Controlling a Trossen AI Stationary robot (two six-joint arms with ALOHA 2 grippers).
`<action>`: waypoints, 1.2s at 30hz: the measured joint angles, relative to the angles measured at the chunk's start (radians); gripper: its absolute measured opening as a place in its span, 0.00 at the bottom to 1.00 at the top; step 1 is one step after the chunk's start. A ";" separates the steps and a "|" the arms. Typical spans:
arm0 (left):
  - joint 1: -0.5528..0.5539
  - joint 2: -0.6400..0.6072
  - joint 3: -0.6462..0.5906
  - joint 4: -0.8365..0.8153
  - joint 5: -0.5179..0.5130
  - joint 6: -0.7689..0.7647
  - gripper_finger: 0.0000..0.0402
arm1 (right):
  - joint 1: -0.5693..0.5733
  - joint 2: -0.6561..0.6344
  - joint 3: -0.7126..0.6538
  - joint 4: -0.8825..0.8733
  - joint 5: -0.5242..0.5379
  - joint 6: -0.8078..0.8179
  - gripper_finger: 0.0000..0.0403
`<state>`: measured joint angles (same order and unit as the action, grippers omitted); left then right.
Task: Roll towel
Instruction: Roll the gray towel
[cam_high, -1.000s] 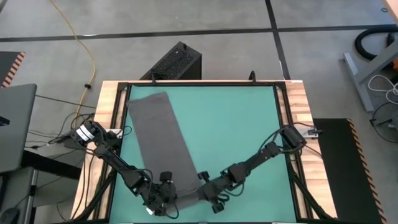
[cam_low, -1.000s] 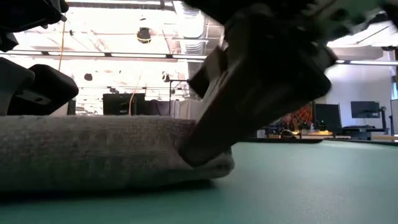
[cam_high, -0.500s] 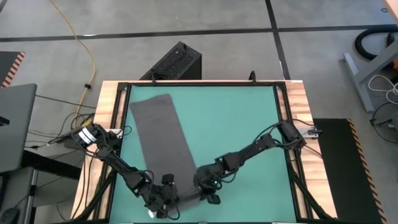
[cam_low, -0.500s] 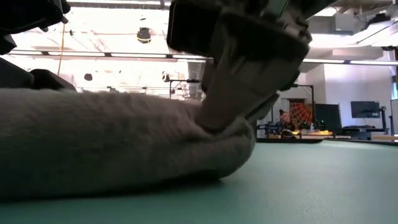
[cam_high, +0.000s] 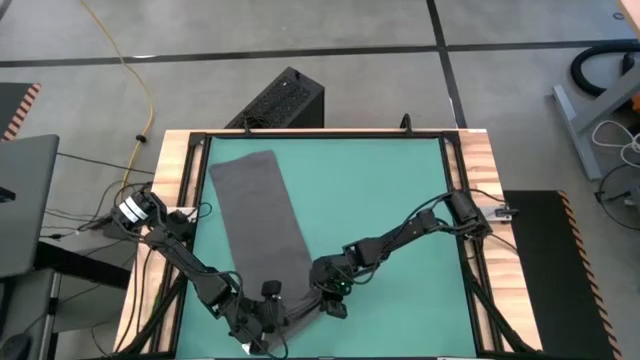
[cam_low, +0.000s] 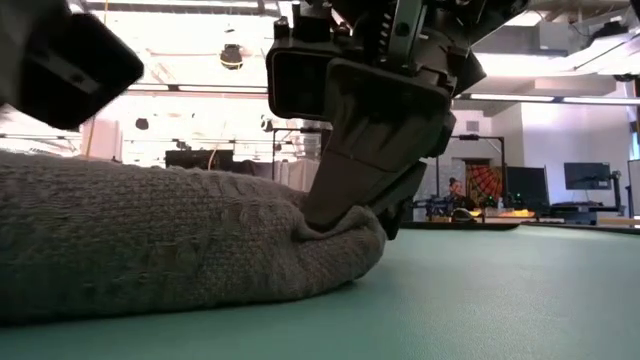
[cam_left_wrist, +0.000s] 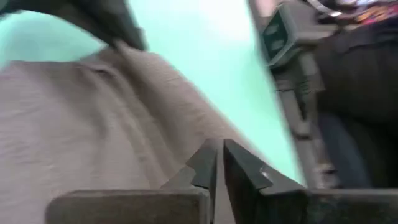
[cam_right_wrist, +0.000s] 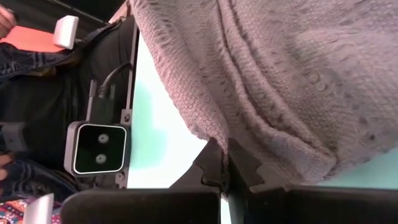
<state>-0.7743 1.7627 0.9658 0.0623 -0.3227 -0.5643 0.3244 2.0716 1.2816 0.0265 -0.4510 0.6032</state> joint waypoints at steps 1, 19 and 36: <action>-0.003 0.000 0.010 0.001 0.019 -0.021 0.06 | 0.003 0.000 0.000 0.000 0.000 0.000 0.05; -0.123 0.016 0.241 -0.352 -0.038 -0.450 0.39 | 0.010 0.000 0.000 0.002 0.008 -0.006 0.05; -0.122 0.169 0.362 -0.532 0.080 -0.557 0.39 | 0.008 0.000 0.000 0.000 0.039 0.044 0.05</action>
<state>-0.8967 1.9320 1.3281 -0.4698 -0.2426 -1.1211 0.3321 2.0714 1.2816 0.0261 -0.4116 0.6471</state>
